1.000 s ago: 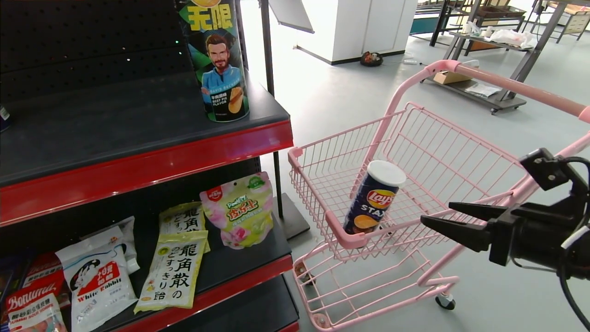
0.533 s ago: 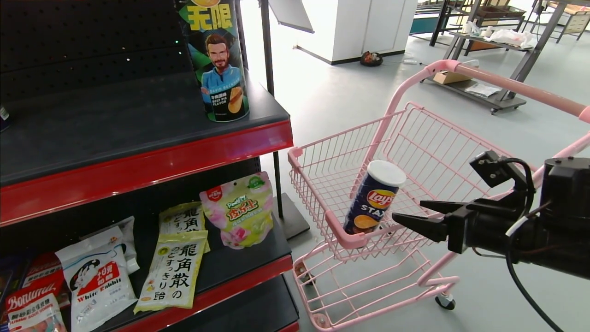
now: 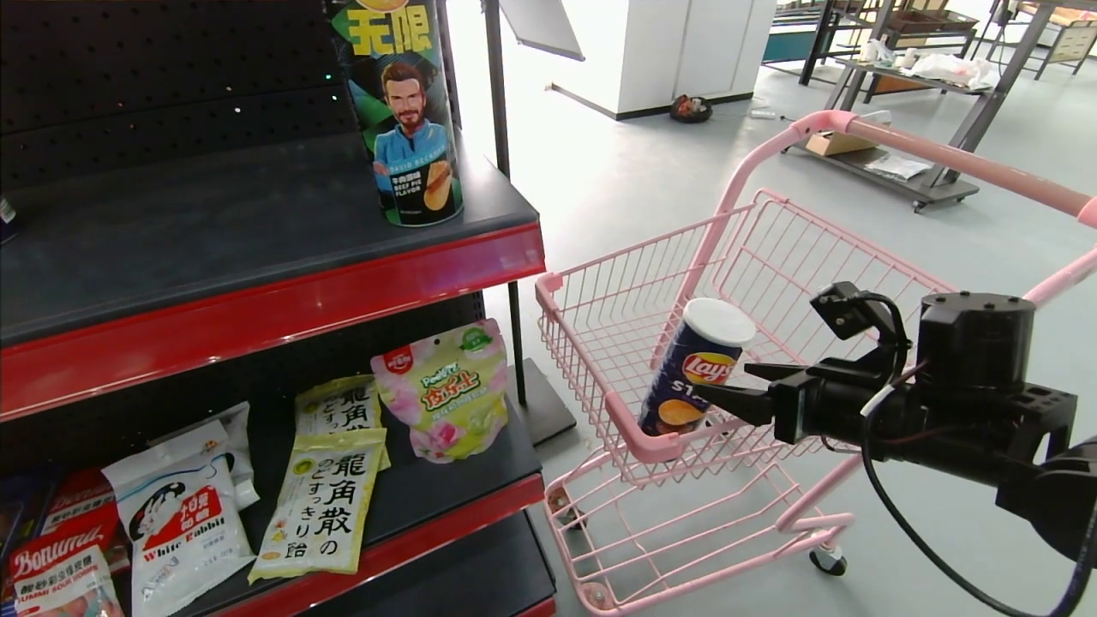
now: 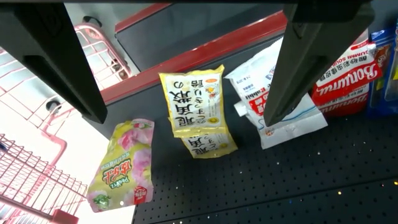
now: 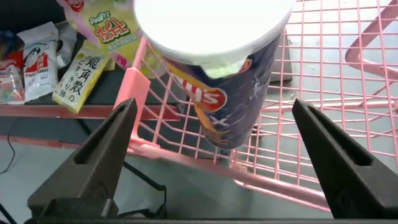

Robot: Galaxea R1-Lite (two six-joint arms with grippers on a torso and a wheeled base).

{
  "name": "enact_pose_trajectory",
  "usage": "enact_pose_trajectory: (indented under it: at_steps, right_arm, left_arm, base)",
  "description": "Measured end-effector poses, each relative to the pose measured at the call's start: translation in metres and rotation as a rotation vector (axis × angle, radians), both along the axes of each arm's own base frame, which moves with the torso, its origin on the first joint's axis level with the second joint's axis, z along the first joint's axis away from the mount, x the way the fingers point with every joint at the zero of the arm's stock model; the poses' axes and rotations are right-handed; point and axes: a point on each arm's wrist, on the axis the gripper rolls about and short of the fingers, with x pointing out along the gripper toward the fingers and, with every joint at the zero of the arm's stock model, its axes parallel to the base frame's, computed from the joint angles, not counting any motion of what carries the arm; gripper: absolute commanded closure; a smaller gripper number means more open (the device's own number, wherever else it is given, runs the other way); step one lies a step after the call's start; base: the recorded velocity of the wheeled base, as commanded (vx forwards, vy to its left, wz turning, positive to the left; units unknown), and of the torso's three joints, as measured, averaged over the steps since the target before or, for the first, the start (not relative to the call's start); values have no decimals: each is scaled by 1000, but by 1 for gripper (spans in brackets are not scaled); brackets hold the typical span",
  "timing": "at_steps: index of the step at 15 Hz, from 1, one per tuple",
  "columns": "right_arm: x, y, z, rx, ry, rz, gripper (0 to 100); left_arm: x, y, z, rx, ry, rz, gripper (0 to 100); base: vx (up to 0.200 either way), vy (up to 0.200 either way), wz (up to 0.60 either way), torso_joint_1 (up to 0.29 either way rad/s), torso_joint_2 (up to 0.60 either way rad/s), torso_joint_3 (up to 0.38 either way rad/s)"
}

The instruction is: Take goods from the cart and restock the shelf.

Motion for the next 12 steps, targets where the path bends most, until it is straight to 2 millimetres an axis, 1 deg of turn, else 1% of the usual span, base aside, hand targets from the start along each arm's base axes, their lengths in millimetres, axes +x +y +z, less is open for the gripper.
enact_pose_trajectory:
  at_steps: [2, 7, 12]
  right_arm:
    - [11, 3, -5, 1, -2, -4, 0]
    - [45, 13, -12, 1, -14, -29, 0]
    - [69, 20, -23, 3, -9, -33, 0]
  left_arm:
    - [0, 0, 0, 0, 0, 1, 0]
    - [0, 0, 0, 0, 0, 2, 0]
    - [0, 0, 0, 0, 0, 2, 0]
  base:
    - [0, 0, 0, 0, 0, 0]
    - [0, 0, 0, 0, 0, 0]
    - [0, 0, 0, 0, 0, 0]
